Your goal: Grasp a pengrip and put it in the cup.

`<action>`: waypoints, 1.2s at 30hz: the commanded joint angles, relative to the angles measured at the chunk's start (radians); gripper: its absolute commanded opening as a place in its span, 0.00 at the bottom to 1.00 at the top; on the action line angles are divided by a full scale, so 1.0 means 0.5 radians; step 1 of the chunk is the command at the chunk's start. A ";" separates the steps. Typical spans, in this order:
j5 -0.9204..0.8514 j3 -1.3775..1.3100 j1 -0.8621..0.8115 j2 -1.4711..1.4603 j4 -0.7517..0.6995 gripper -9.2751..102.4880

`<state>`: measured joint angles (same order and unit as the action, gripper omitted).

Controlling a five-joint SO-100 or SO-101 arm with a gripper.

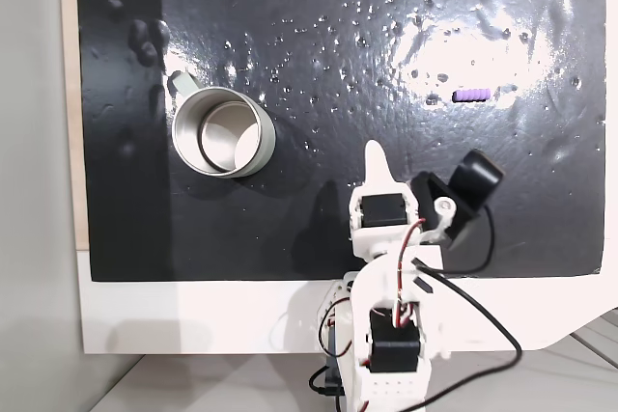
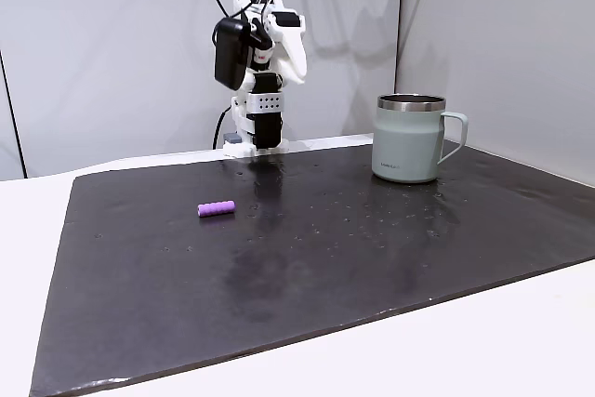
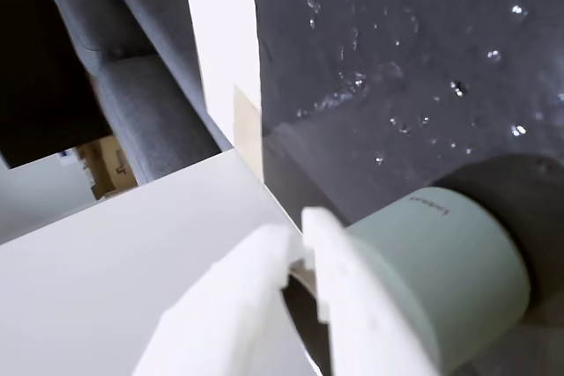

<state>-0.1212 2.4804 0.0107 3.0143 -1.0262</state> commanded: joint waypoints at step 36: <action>-0.641 -2.476 -0.899 -2.887 -0.770 0.31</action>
<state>-0.4310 1.3085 -0.4234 1.6122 -1.4143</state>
